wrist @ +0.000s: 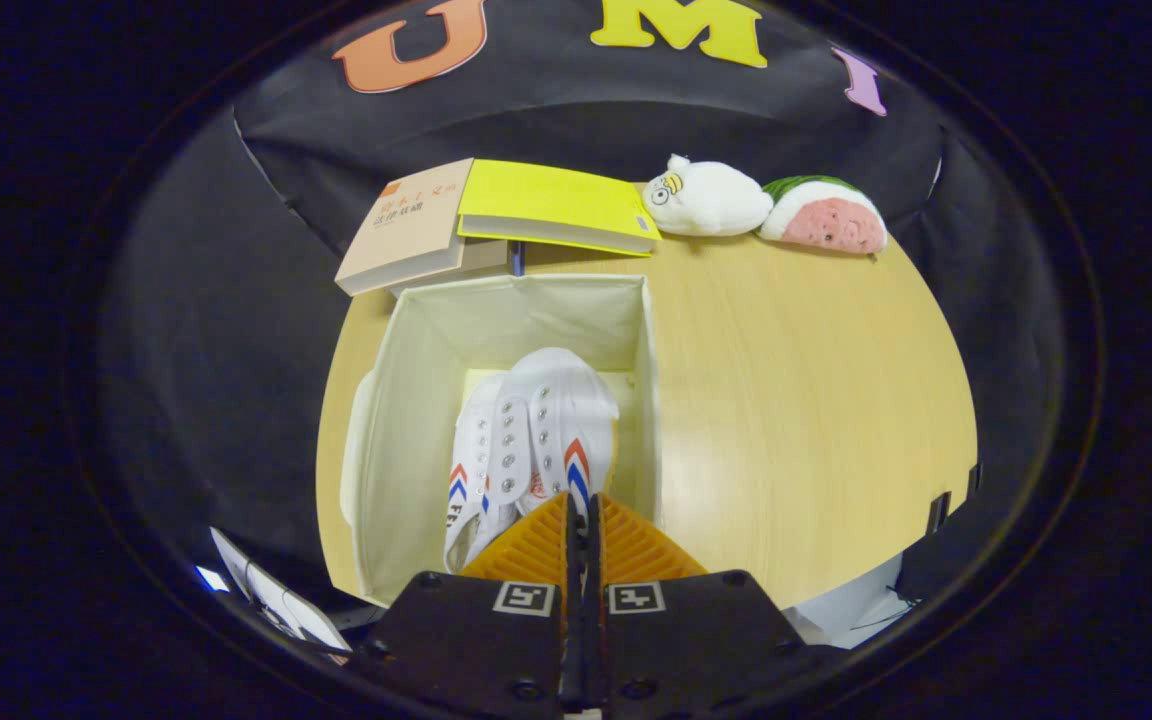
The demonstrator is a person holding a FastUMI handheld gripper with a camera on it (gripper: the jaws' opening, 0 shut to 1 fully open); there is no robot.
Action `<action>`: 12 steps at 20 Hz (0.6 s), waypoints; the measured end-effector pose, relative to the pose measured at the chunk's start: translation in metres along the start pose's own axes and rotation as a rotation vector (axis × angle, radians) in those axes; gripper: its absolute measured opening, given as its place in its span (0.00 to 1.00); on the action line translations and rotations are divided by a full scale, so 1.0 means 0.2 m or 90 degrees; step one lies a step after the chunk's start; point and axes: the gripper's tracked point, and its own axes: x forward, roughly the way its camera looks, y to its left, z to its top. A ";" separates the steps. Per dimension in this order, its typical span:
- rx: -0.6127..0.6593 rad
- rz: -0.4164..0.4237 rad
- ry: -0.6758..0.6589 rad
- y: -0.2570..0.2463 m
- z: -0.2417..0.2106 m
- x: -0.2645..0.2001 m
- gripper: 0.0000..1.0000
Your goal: Open the storage box then place both shoes into the box .Put the left shoe in first, then the right shoe, with the right side of both shoes facing outward in a uniform manner.
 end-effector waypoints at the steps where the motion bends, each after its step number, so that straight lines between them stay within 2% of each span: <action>1: 0.004 -0.002 -0.004 0.00 0.01 0.01 0.06; 5: 0.036 -0.006 -0.043 -0.01 0.06 0.03 0.06; 7: 0.052 0.034 -0.090 0.04 0.11 0.00 0.11; 9: 0.053 0.039 -0.111 0.04 0.10 -0.03 0.33; 11: 0.049 0.038 -0.117 0.03 0.09 -0.07 0.82; 12: 0.052 0.037 -0.124 0.02 0.09 -0.10 0.88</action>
